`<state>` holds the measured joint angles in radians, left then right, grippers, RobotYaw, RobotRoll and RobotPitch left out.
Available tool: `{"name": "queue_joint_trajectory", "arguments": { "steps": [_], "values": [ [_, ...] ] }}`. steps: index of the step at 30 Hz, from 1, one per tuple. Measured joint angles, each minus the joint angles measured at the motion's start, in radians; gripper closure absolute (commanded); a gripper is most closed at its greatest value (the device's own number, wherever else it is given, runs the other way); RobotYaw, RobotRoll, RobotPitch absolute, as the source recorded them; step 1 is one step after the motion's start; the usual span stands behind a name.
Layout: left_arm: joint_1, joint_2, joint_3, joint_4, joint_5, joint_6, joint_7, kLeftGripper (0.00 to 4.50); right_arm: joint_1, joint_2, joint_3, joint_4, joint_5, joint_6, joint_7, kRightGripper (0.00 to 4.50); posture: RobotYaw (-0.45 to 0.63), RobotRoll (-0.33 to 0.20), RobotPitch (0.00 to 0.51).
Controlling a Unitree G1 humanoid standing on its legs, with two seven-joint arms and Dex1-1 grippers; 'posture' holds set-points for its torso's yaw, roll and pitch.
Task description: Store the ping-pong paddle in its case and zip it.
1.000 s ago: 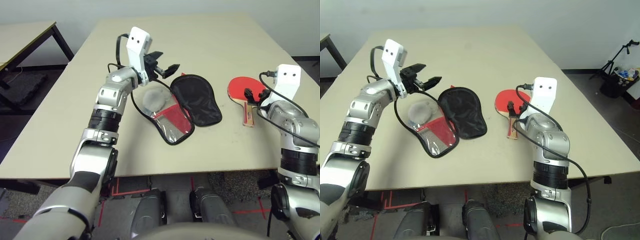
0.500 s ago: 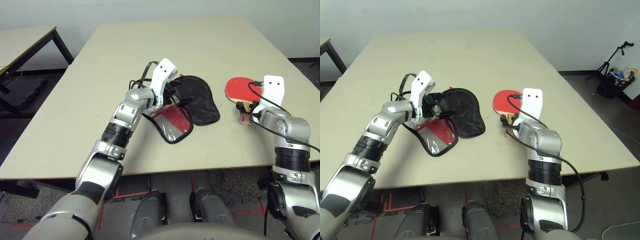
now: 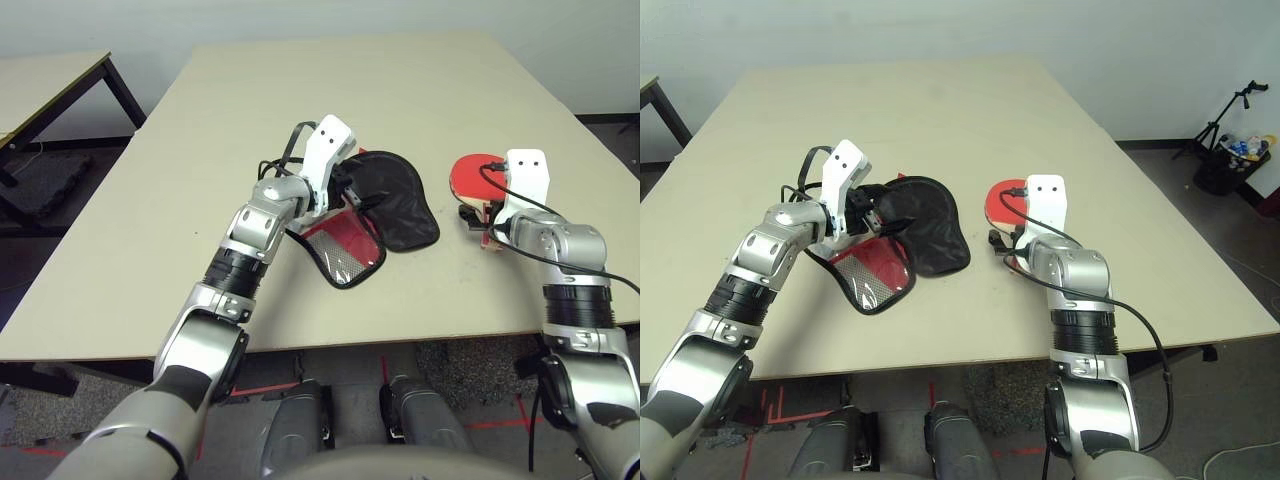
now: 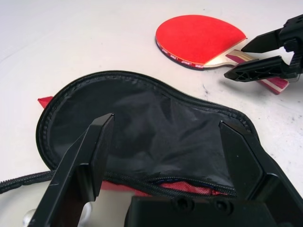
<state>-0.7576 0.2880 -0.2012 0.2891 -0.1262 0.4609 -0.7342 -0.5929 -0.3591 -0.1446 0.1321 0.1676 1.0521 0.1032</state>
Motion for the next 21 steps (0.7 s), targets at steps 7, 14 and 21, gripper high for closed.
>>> {"name": "queue_joint_trajectory", "arguments": {
  "steps": [7, 14, 21],
  "values": [
    [0.003, 0.01, 0.012, -0.047, -0.002, 0.035, 0.002, 0.0, -0.02, 0.01, -0.007, -0.001, -0.026, 0.075, -0.052, 1.03, -0.02, 0.0, 0.071],
    [0.038, 0.006, 0.02, -0.093, -0.018, 0.069, 0.012, 0.0, -0.02, 0.012, -0.002, -0.033, -0.047, 0.111, -0.073, 0.06, -0.03, 0.0, 0.09],
    [0.039, -0.011, 0.02, -0.095, -0.026, 0.078, 0.025, 0.0, -0.018, 0.026, -0.001, -0.061, -0.063, 0.197, -0.087, 0.06, -0.04, 0.0, 0.105]
  ]
}}
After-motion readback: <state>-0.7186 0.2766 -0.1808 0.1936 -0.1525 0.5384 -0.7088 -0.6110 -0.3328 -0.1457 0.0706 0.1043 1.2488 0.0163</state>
